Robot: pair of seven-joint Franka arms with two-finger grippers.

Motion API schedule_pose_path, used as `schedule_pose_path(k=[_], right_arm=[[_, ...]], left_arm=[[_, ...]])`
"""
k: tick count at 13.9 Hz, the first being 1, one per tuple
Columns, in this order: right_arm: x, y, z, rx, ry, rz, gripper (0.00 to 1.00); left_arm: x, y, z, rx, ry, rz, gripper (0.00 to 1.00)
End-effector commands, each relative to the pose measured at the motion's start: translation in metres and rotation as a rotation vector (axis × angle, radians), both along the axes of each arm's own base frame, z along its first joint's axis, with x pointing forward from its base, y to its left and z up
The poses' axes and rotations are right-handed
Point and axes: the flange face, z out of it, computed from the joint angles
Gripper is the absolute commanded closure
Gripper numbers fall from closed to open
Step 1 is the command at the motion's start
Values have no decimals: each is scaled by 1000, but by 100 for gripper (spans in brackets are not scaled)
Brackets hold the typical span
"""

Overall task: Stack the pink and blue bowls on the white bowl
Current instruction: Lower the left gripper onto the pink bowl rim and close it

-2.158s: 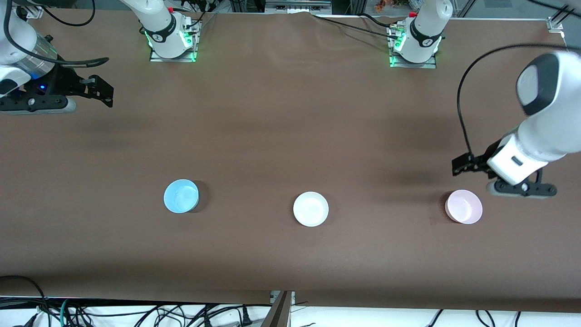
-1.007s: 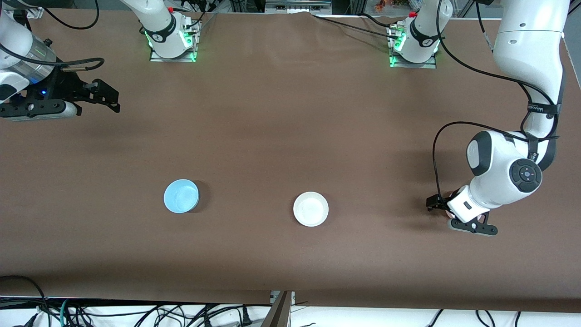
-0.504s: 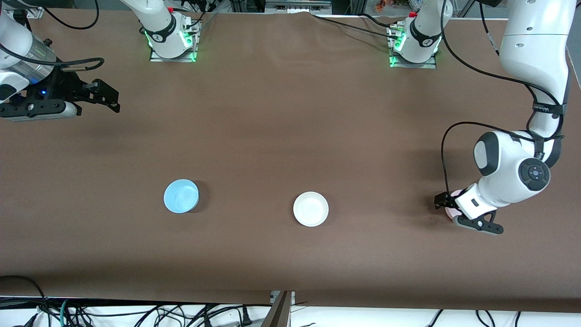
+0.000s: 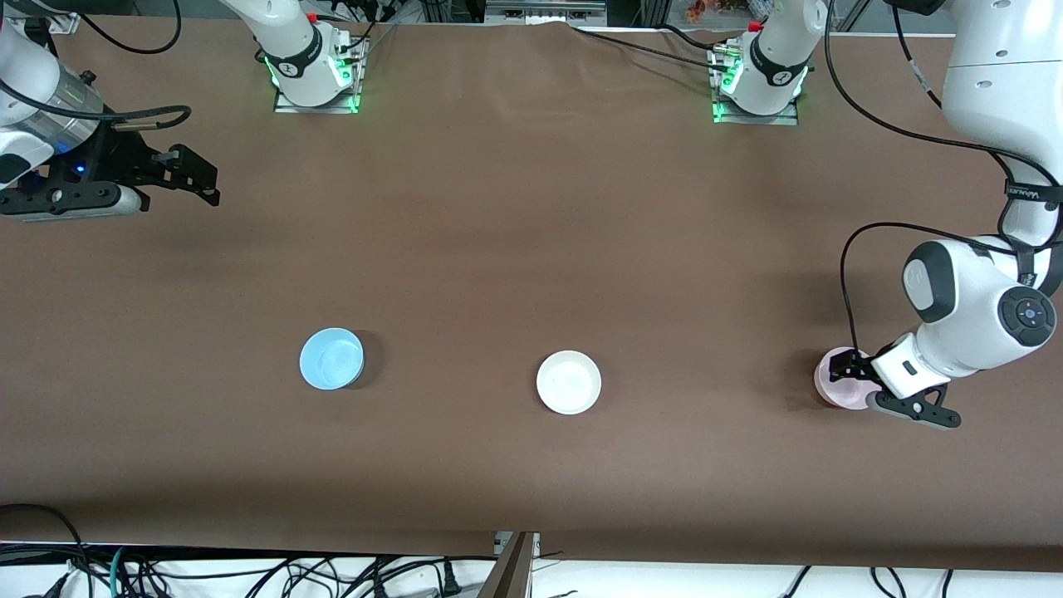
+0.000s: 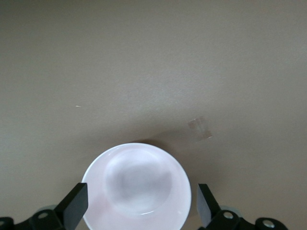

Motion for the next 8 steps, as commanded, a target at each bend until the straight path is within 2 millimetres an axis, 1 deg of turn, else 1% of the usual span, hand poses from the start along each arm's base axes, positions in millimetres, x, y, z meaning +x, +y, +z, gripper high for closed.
schedule_pose_path(k=[1, 3, 4, 8], right_arm=[[2, 1, 5, 9, 3, -12, 0], [2, 1, 5, 9, 3, -12, 0], [1, 1, 4, 9, 5, -12, 0], [2, 1, 6, 8, -5, -6, 0]], left_arm=[[2, 8, 6, -7, -49, -66, 0], [1, 24, -1, -12, -53, -88, 0], [1, 26, -4, -15, -55, -103, 0], [-1, 38, -4, -7, -59, -157, 0]])
